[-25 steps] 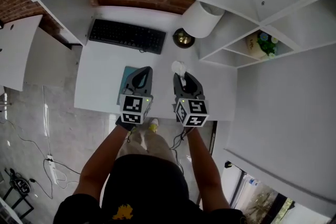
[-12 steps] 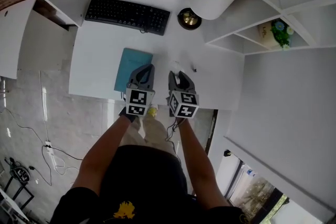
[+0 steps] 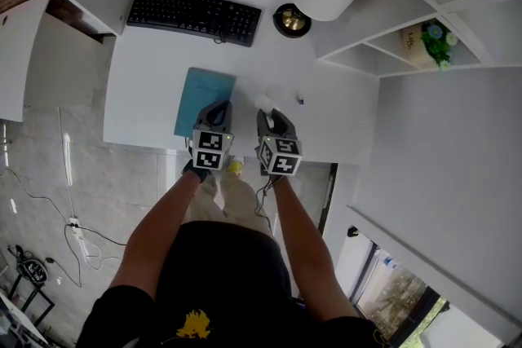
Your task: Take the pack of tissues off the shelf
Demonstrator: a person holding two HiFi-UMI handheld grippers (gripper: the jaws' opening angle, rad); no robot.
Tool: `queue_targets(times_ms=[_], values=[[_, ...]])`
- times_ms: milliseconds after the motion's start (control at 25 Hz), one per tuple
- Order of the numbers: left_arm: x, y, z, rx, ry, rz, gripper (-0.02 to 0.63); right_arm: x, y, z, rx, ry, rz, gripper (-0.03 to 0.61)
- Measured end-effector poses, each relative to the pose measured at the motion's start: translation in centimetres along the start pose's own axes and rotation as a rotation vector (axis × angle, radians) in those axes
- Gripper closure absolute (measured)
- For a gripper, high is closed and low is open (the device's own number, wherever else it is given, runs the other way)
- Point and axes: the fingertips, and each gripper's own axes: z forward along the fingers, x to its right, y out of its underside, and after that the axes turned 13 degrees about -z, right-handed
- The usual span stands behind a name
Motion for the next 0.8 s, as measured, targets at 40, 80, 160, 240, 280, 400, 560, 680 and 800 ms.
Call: queue_targets(times_ms=[40, 80, 160, 240, 280, 400, 560, 680, 800], values=[[0.0, 0.3, 0.0, -0.008, -0.002, -0.003, 0.603, 0.0, 0.2, 0.1, -0.003, -0.002, -0.001, 0.448], [0.0, 0.5, 0.1, -0.015, -0.002, -0.006, 0.603, 0.0, 0.4, 0.2, -0.009, 0.0, 0.0, 0.448], [0.0, 0.9, 0.2, -0.025, -0.001, -0.014, 0.603, 0.1, 0.7, 0.4, -0.026, 0.006, 0.005, 0.446], [0.2, 1.1, 0.3, -0.03, 0.0, -0.025, 0.603, 0.2, 0.9, 0.7, -0.036, 0.01, 0.016, 0.446], [0.3, 1.2, 0.3, -0.031, 0.0, -0.029, 0.603, 0.2, 0.9, 0.8, -0.038, 0.009, 0.023, 0.445], [0.5, 1.4, 0.2, -0.038, -0.005, -0.031, 0.603, 0.1, 0.8, 1.2, -0.046, 0.007, 0.021, 0.442], [1.1, 1.7, 0.1, -0.048, 0.004, -0.023, 0.603, 0.0, 0.8, 1.5, -0.057, 0.015, -0.009, 0.433], [1.1, 1.8, 0.0, -0.051, 0.006, -0.025, 0.603, 0.1, 0.8, 1.6, -0.062, 0.032, -0.016, 0.425], [1.0, 1.6, -0.1, -0.048, 0.001, -0.026, 0.603, 0.3, 0.8, 1.7, -0.065, 0.047, -0.015, 0.414]])
